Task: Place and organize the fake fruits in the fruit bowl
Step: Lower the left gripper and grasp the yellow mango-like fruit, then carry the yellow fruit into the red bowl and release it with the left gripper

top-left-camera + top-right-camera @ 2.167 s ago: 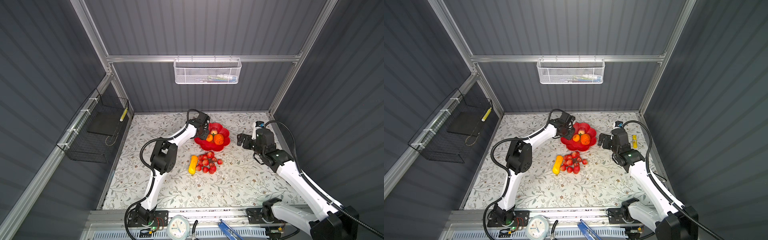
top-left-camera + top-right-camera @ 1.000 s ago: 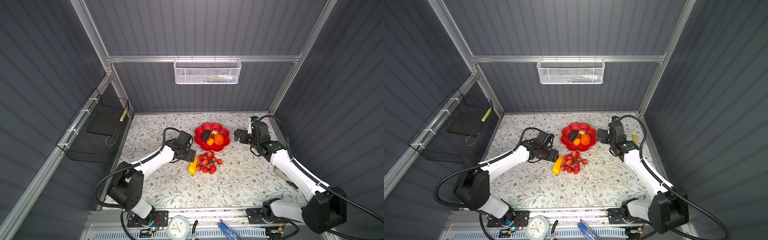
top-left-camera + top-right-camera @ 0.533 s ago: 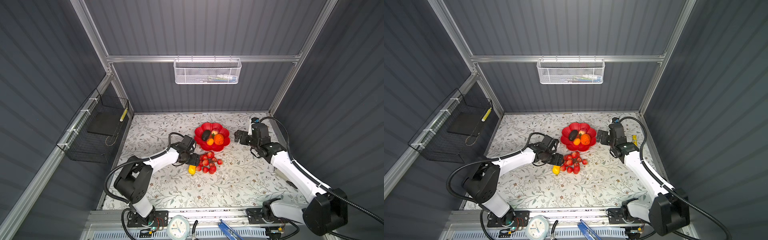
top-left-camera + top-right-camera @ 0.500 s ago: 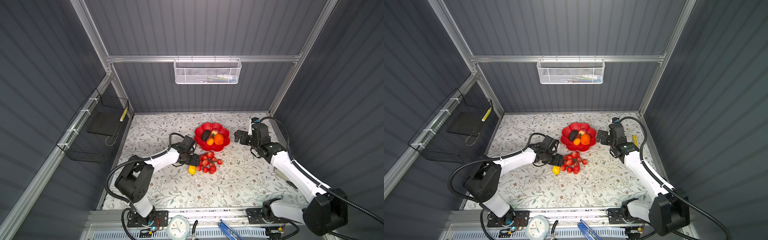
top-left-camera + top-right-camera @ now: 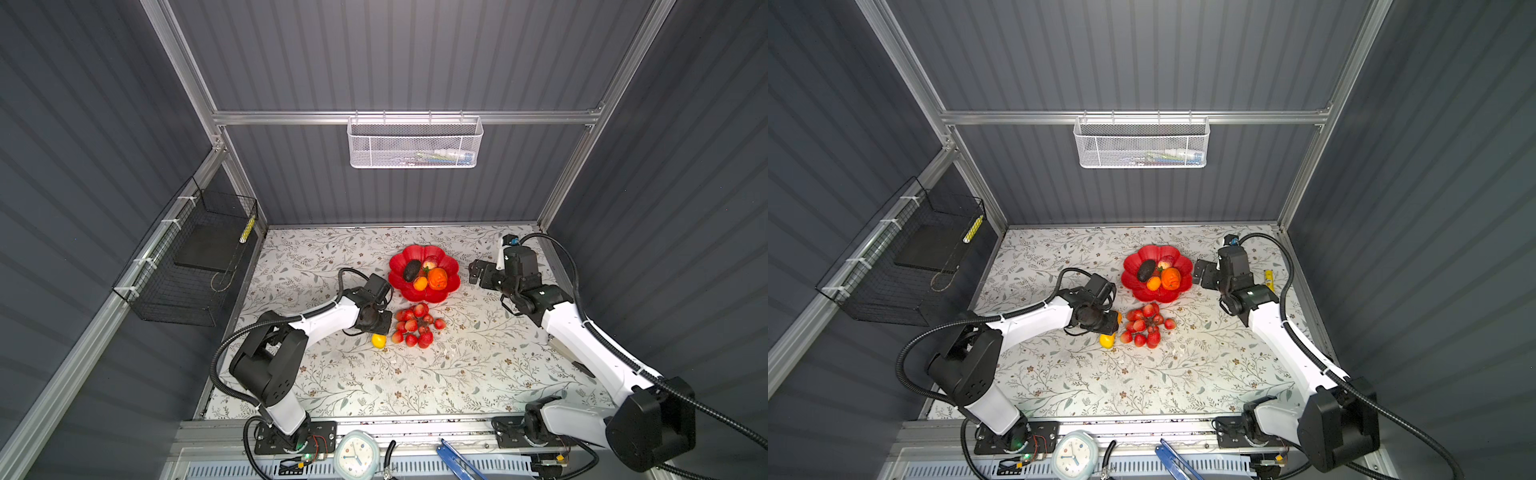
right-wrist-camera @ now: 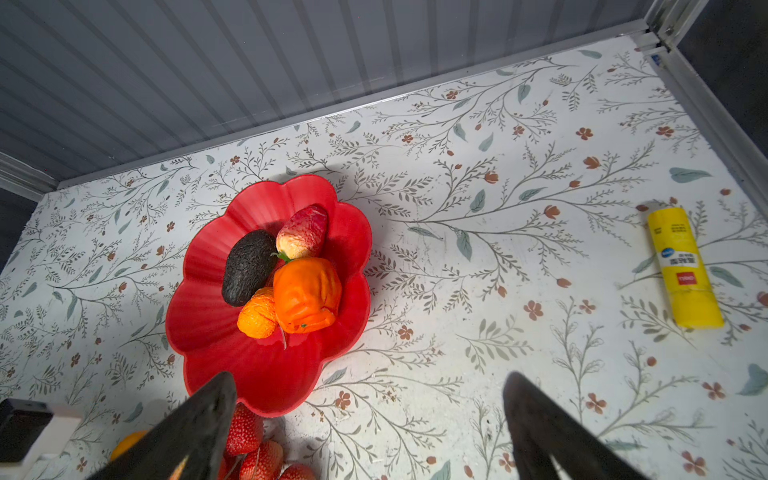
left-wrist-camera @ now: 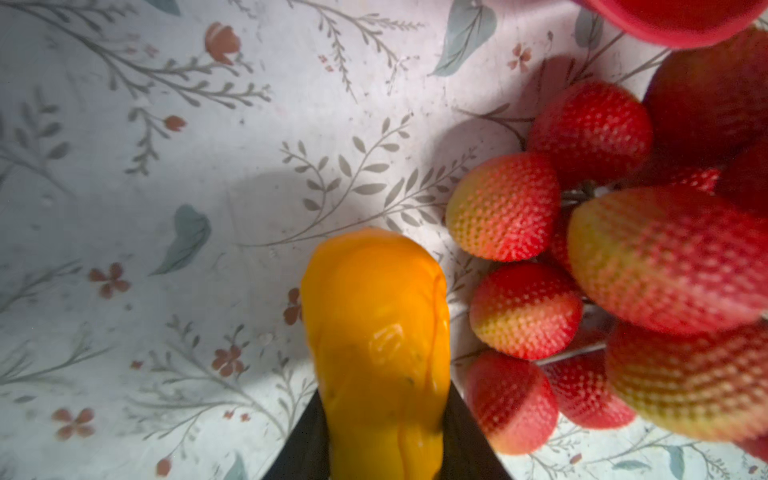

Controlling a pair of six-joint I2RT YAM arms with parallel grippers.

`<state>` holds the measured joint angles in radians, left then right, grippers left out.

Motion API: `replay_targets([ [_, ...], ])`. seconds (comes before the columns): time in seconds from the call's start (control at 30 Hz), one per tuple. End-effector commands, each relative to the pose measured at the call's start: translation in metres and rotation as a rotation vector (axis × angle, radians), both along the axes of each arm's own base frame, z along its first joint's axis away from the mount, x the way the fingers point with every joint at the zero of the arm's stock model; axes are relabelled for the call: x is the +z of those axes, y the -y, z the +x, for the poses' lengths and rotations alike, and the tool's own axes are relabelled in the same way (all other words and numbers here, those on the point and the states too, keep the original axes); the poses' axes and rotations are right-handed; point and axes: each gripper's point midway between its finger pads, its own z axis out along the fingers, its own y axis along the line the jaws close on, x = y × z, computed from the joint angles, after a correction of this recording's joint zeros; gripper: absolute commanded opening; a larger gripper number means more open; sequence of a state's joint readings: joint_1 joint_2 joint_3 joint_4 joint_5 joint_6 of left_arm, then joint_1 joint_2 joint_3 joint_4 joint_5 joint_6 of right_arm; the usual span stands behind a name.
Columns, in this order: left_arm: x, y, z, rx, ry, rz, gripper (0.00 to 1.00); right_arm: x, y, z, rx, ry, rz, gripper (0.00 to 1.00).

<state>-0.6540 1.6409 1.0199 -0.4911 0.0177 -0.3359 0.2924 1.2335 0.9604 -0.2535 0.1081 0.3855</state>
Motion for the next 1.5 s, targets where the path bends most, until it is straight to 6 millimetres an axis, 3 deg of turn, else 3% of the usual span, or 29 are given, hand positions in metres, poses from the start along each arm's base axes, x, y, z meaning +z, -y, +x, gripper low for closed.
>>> replay_targets([
  [0.0,0.034,-0.009,0.005,-0.023,0.087,0.038,0.32,-0.004,0.000,0.002,-0.003,-0.007,0.011,0.99],
  [0.2,0.097,0.019,0.055,-0.072,0.271,-0.001,0.32,0.000,-0.002,0.003,0.003,0.001,0.022,0.99],
  [0.33,0.126,0.057,0.097,-0.126,0.357,-0.070,0.32,0.003,0.001,-0.003,-0.002,0.006,0.021,0.99],
  [0.53,0.106,0.096,0.148,-0.171,0.357,-0.066,0.32,0.007,0.007,-0.018,-0.010,0.016,0.020,0.99],
  [0.67,0.090,0.105,0.176,-0.154,0.359,-0.054,0.32,-0.002,0.010,-0.025,-0.015,-0.007,0.015,0.99],
  [0.7,0.086,0.105,0.180,-0.149,0.351,-0.053,0.32,0.006,0.012,-0.029,-0.017,0.015,0.021,0.99],
  [1.0,0.042,0.112,0.188,-0.104,0.276,-0.065,0.36,0.002,0.013,-0.030,-0.015,0.008,0.021,0.99],
  [1.1,0.037,0.111,0.186,-0.091,0.262,-0.063,0.50,0.002,0.012,-0.028,-0.012,0.008,0.026,0.99],
  [1.2,0.047,0.110,0.187,-0.084,0.284,-0.075,0.66,0.002,0.010,-0.027,-0.005,0.007,0.028,0.99],
  [1.3,0.070,0.110,0.191,-0.076,0.335,-0.092,0.74,0.001,0.009,-0.027,-0.001,0.001,0.032,0.99],
  [1.47,0.129,0.091,0.199,-0.010,0.489,-0.086,0.82,-0.005,-0.010,-0.027,0.077,-0.045,0.070,0.98],
])
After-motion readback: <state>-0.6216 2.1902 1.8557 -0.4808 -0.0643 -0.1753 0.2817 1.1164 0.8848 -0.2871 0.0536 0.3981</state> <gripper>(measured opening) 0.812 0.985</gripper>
